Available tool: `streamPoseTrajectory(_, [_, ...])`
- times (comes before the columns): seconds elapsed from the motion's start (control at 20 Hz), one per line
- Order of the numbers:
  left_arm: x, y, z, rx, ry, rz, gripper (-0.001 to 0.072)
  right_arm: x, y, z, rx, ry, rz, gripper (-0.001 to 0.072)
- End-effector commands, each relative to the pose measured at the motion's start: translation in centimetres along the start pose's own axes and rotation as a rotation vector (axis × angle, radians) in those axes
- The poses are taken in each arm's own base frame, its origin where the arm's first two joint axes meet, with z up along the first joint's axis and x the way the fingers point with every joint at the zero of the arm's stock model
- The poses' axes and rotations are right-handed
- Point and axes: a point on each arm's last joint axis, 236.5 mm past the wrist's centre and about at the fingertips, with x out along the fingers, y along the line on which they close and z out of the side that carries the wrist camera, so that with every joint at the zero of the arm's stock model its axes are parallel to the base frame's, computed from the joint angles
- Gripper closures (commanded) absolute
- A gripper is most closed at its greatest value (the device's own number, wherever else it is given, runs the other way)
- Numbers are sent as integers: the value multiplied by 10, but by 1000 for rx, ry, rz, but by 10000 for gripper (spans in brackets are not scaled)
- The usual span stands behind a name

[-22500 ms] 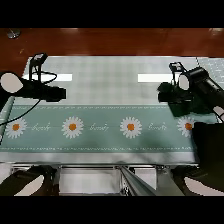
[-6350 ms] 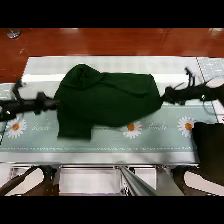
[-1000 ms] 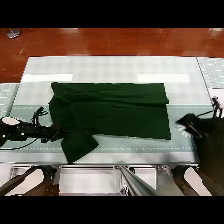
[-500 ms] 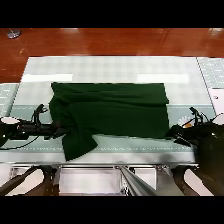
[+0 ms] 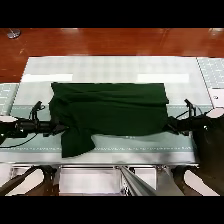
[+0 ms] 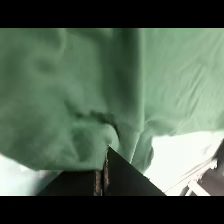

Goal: Fold the shirts.

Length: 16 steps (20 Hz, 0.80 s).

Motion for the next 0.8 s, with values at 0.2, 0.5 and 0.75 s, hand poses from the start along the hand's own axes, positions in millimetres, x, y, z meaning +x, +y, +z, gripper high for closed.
streamPoseTrajectory(0.2, [-49,-45,84,122,-211,-23,683,-46,40,69,-81,-165,43,676])
streamPoseTrajectory(0.5, [-41,-82,170,192,-256,-13,683,-33,63,145,-41,-226,170,676])
streamPoseTrajectory(0.75, [-5,-79,215,149,-187,-21,683,-28,83,203,-41,-248,252,676])
